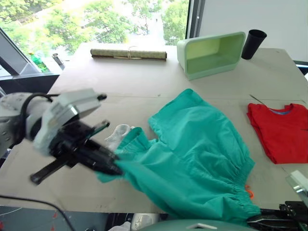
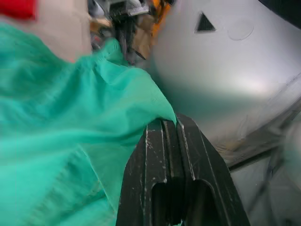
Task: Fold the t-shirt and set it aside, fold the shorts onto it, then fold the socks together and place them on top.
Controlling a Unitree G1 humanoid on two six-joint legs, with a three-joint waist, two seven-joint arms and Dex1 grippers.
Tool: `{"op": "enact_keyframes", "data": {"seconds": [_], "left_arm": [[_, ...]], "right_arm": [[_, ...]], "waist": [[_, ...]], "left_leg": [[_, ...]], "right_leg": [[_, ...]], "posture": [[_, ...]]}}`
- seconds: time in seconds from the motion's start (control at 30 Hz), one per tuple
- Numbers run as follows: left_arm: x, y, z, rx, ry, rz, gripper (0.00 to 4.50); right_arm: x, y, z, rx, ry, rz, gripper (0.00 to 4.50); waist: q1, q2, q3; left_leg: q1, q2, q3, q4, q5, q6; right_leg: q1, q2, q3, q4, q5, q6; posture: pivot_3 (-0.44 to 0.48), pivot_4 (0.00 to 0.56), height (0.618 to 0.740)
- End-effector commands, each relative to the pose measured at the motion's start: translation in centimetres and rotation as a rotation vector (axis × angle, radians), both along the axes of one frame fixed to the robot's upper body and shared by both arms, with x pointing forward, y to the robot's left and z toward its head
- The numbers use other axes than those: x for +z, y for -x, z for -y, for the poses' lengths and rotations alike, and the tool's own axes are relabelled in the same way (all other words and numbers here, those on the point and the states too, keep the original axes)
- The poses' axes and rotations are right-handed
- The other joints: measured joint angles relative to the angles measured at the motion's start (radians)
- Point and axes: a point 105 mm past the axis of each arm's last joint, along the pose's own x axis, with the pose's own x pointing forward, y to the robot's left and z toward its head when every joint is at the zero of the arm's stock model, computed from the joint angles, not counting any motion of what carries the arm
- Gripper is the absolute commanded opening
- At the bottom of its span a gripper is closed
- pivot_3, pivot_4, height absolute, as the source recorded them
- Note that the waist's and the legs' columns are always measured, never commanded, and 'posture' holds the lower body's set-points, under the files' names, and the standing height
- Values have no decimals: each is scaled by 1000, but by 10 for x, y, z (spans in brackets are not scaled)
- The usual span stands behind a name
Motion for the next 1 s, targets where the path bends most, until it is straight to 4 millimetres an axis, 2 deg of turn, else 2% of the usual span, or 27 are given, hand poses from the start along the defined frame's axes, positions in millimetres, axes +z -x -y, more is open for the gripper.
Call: {"op": "enact_keyframes", "data": {"seconds": [0.03, 0.1, 0.17, 0.3, 0.4, 0.57, 0.63, 0.7, 0.83, 0.87, 0.9, 0.93, 1.0], "left_arm": [[-10, -79, -1, 222, -25, 215, 0], [-9, -123, 5, 328, -19, 342, 0], [-3, -158, 18, 397, 1, 463, 0], [0, -191, 51, 422, -5, 638, 0], [-1, -203, 78, 422, -8, 733, 0], [-5, -211, 123, 440, -4, 827, 0], [-8, -216, 140, 490, -10, 841, 0], [-17, -221, 152, 545, -43, 848, 0], [-50, -221, 158, 502, -176, 874, 0], [-57, -220, 158, 488, -202, 877, 0], [-65, -220, 157, 481, -234, 896, 720], [-71, -222, 156, 485, -259, 908, 1021], [-73, -225, 156, 529, -262, 938, 1985]], "right_arm": [[0, -27, 14, -188, 3, 80, 62], [-7, -37, 25, -279, 17, 82, 62], [-14, -41, 33, -335, 41, 68, 62], [-25, -45, 41, -413, 75, 49, 62], [-27, -51, 46, -480, 84, 62, 62], [-29, -58, 52, -555, 99, 76, 62], [-32, -61, 55, -582, 112, 75, 62], [-37, -63, 56, -597, 130, 68, 62], [-41, -70, 58, -613, 171, 81, 62], [-41, -74, 61, -625, 187, 95, 718], [-41, -77, 63, -642, 197, 110, 1024], [-39, -81, 67, -664, 208, 128, 1462], [-36, -85, 72, -688, 213, 151, 2494]], "waist": [[9, 1, 0], [14, -1, -1], [17, -4, 0], [10, -6, 0], [1, -8, 1], [0, -9, 1], [2, -9, 1], [2, -9, 1], [-5, -9, 1], [-9, -9, 1], [-12, -9, 1], [-14, -9, 1], [-17, -9, 1]], "left_leg": [[-1, 0, 0, 0, 0, 0], [-2, -2, -1, 1, 0, 0], [-5, -4, -2, 2, 1, -1], [-9, -6, -1, 5, -1, 10], [-10, -7, 0, 4, -2, 12], [-8, -6, -1, 4, -1, 11], [-8, -6, -2, 5, -2, 12], [-8, -6, -3, 6, -4, 16], [-8, -6, -3, 8, -4, 17], [-8, -6, -2, 8, -4, 16], [-8, -6, -2, 7, -4, 15], [-8, -6, -2, 7, -2, 12], [-8, -6, -2, 6, -2, 12]], "right_leg": [[-1, 0, 0, 0, 1, -2], [-1, -1, 0, 0, 2, -2], [-2, -1, 0, -1, 4, -6], [-2, -3, 0, -4, 6, -1], [-2, -3, -1, -4, 5, 2], [-2, -2, -2, 0, 4, 4], [-2, -3, -2, 0, 4, 4], [-2, -3, -2, 0, 4, 4], [-2, -4, -2, 0, 5, 5], [-2, -4, -2, 1, 5, 5], [-2, -4, -2, 1, 5, 5], [-2, -4, -3, 2, 5, 5], [-2, -4, -3, 2, 5, 5]], "posture": [[0, 150, 740], [0, 150, 740], [0, 150, 740], [0, 150, 740], [0, 150, 740], [0, 150, 740], [0, 150, 740], [0, 150, 740], [0, 150, 740], [0, 150, 740], [0, 150, 740], [0, 150, 740], [0, 150, 740]]}}
